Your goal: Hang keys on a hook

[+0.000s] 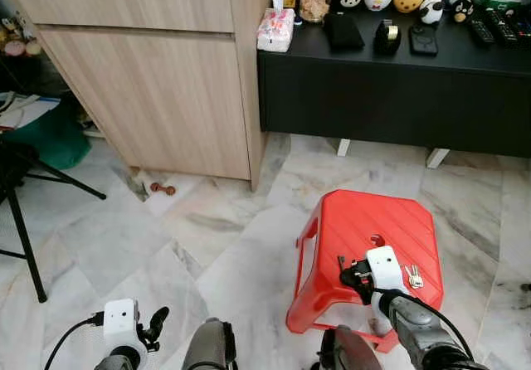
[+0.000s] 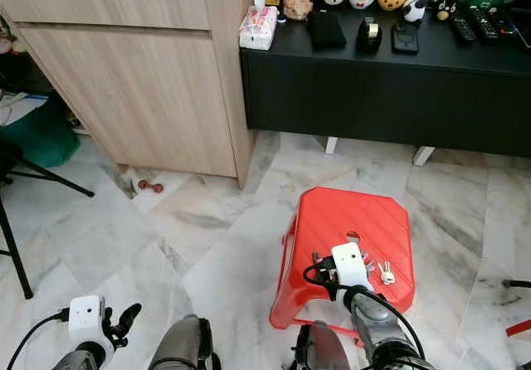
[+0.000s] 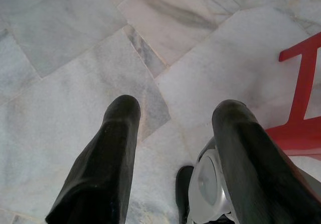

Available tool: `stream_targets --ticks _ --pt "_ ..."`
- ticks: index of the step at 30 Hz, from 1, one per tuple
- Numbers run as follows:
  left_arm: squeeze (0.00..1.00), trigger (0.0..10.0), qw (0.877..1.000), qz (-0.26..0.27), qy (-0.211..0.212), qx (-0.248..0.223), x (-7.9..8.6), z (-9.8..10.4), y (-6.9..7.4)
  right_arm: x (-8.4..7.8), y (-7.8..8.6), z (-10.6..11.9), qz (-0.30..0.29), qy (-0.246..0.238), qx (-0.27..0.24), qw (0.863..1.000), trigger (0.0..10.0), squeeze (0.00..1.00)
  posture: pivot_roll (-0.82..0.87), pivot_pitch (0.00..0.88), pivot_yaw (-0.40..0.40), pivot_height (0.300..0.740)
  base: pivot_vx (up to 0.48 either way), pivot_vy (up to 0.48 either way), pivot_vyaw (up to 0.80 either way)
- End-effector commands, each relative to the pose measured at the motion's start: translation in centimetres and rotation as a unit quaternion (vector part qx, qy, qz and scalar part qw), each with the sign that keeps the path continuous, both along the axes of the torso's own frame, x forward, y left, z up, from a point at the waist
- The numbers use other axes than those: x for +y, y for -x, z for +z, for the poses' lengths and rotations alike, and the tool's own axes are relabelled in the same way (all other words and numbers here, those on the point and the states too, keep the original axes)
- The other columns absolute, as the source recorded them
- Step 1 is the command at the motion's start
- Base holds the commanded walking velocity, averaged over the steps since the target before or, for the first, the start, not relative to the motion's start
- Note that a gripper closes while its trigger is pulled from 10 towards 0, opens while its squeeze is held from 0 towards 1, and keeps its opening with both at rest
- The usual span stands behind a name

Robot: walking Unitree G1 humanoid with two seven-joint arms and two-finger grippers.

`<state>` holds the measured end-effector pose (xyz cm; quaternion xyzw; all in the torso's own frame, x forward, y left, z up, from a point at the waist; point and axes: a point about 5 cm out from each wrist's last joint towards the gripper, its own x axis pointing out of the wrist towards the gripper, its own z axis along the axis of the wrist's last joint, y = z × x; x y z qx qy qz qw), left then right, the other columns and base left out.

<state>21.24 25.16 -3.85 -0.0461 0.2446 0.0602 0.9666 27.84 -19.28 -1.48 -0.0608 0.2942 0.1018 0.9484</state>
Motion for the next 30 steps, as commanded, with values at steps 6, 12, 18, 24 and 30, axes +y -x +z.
stream_targets --ticks 6,12,18,24,30 --pt "0.0 10.0 1.0 -0.005 0.0 -0.026 -0.6 0.4 -0.5 0.3 0.6 -0.7 0.012 0.007 0.018 1.0 10.0 0.0 0.19 0.224 -0.004 0.642 0.0 0.0 0.0" --pt "0.0 10.0 0.998 -0.011 -0.006 -0.056 -0.7 1.2 -1.0 0.4 0.8 -0.8 0.013 0.007 0.022 1.0 10.0 0.0 0.2 0.231 -0.005 0.642 0.0 0.0 0.0" --pt "0.0 10.0 0.997 -0.018 -0.013 -0.079 -0.9 1.7 -1.1 0.7 0.9 -1.0 0.011 0.005 0.024 1.0 1.6 0.0 0.2 0.235 0.002 0.642 0.0 0.0 0.0" --pt "0.0 10.0 0.996 -0.02 -0.015 -0.087 -0.9 2.0 -1.1 0.9 1.1 -1.2 0.01 0.005 0.03 0.999 0.0 0.0 0.2 0.239 0.002 0.642 0.0 0.0 0.0" --pt "0.0 10.0 0.996 -0.022 -0.015 -0.087 -0.9 2.1 -0.9 0.9 1.4 -1.5 0.004 0.011 0.038 0.999 10.0 0.0 0.2 0.242 0.005 0.642 0.0 0.0 0.0"
